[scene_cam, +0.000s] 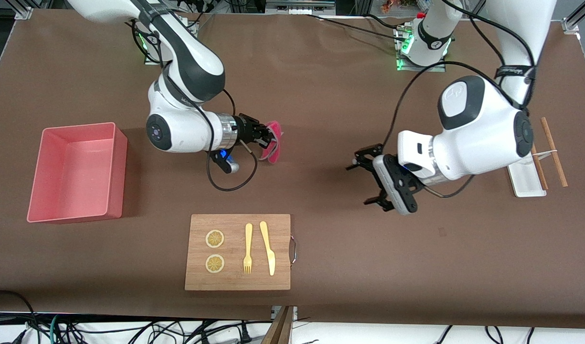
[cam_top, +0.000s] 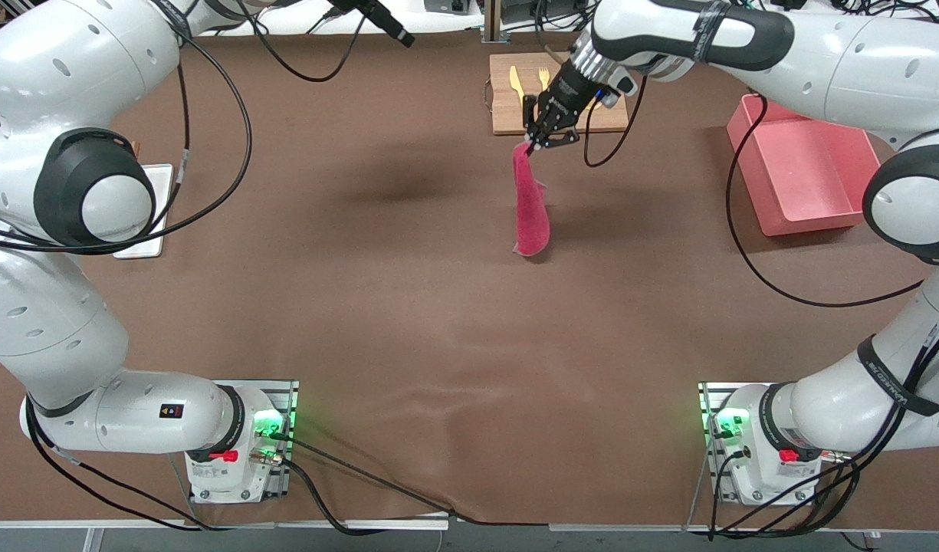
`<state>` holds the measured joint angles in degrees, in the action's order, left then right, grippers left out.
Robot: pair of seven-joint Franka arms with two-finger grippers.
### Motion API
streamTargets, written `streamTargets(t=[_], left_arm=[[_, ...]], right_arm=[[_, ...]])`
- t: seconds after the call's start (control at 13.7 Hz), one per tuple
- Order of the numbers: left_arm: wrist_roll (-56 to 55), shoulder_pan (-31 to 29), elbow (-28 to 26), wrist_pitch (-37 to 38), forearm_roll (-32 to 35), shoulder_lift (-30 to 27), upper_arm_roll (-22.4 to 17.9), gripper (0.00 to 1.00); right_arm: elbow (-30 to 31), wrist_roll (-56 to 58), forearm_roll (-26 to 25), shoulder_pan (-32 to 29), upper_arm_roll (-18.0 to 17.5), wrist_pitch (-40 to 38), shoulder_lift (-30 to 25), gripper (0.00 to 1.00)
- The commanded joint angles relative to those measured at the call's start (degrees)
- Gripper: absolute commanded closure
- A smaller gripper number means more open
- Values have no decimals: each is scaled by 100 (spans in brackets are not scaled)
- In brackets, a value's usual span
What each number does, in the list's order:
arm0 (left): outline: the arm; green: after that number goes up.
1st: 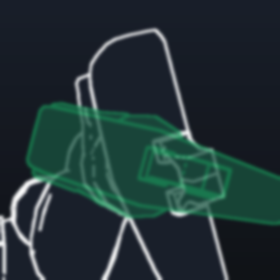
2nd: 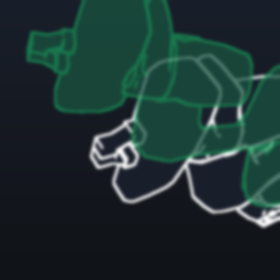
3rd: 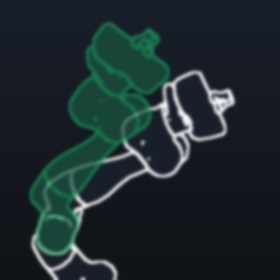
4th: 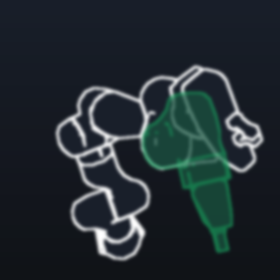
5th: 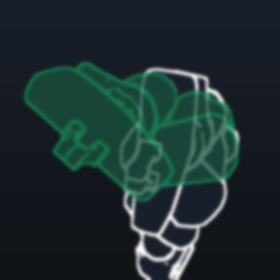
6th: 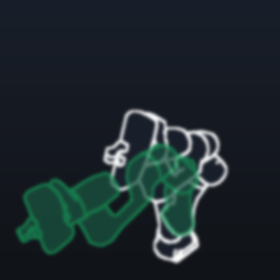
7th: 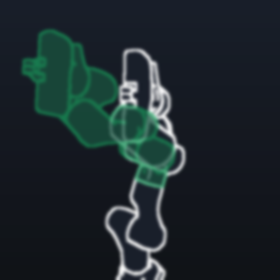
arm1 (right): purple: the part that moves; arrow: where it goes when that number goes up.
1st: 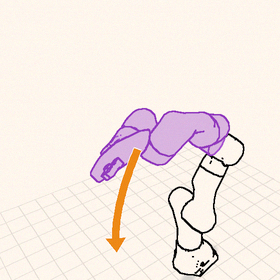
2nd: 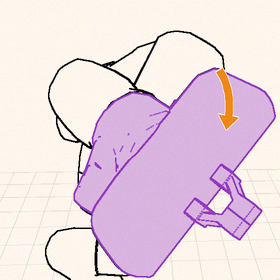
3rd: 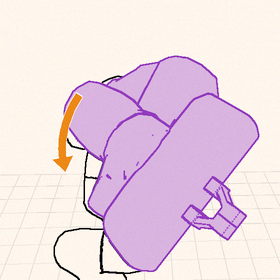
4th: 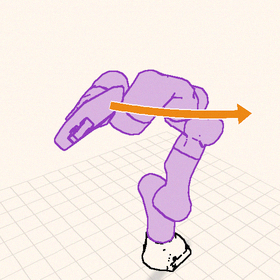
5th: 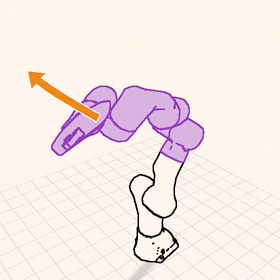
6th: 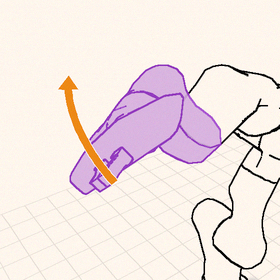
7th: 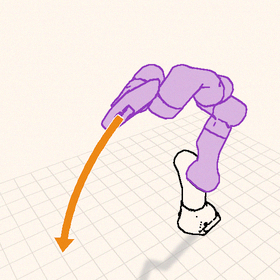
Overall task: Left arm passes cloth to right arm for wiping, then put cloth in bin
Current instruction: 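Open the left gripper and withdraw it while the right gripper carries the cloth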
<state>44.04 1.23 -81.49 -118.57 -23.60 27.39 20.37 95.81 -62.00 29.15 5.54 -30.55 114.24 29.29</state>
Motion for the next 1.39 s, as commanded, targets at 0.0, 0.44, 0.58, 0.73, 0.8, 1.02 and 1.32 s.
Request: streamTargets(t=[0.0, 0.44, 0.58, 0.73, 0.8, 1.02, 1.32], left_arm=[[-254, -140, -43, 315, 827, -251, -33, 0], [-1363, -140, -8, 1878, 2228, -848, -103, 0], [-1398, -140, 1, 2512, 2228, -1155, -251, 0], [-1433, -131, -156, 2847, 2237, -1594, -741, 0], [-1547, -123, -357, 2848, 2228, -1831, -988, 0], [-2642, -149, -1024, 2813, 2237, -2420, -1412, 0], [-4227, -158, -1756, 2689, 2254, -2941, -1553, 0]], right_arm=[[52, 65, -102, 149, -38, 54, 296, 100], [630, 1299, -1218, 88, 741, -7, 464, 100], [772, 2423, -1245, 36, 1400, -164, 429, 100], [702, 3601, -1263, -61, 2103, -708, 359, 100], [676, 4120, -1341, -70, 2419, -867, 323, 100], [571, 5081, -2087, -132, 2992, -1166, 253, 100], [211, 5506, -2703, -158, 3108, -1176, 235, 100]])
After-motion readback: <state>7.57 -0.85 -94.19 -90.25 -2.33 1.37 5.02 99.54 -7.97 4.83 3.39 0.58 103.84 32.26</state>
